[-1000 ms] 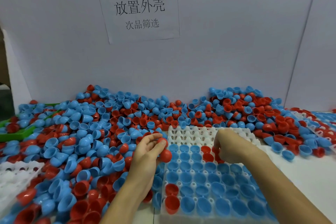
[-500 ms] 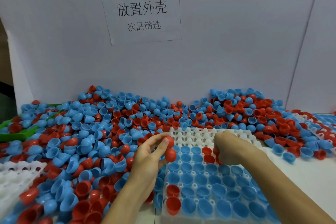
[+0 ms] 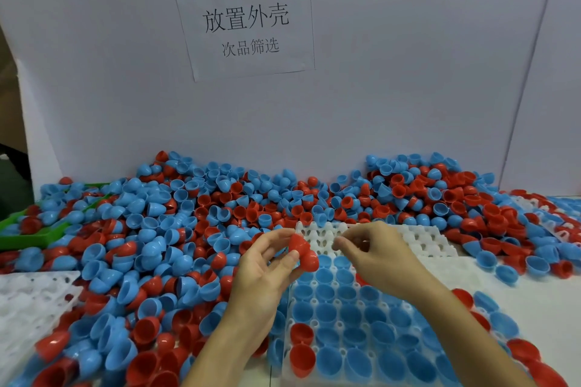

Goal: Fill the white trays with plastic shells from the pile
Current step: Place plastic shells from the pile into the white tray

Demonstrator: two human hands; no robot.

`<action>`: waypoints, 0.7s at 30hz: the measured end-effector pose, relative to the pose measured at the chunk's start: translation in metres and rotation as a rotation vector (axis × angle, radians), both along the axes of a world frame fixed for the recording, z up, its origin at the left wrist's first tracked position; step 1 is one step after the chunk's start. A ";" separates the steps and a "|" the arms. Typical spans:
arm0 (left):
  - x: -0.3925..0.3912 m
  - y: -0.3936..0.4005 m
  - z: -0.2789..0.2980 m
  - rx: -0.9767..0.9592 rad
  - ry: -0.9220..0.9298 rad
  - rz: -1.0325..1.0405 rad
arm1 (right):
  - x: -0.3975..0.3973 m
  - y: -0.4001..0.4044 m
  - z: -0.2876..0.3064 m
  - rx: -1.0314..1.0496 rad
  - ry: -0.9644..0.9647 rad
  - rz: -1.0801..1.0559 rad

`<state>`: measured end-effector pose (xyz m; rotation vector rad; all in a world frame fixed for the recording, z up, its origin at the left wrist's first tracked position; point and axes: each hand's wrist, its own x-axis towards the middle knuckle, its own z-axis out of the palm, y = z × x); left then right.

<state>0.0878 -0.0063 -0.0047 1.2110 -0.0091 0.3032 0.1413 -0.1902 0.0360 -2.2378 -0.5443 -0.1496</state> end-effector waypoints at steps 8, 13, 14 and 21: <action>-0.007 -0.003 0.004 0.427 -0.177 -0.013 | -0.017 0.012 -0.010 0.231 0.238 0.116; -0.007 -0.002 0.004 0.394 -0.190 -0.091 | -0.017 0.010 -0.012 0.291 0.271 0.101; -0.007 -0.002 0.004 0.386 -0.191 -0.096 | -0.017 0.010 -0.012 0.298 0.256 0.092; -0.002 -0.005 0.002 0.154 0.003 -0.065 | -0.022 0.017 -0.017 0.368 0.138 0.165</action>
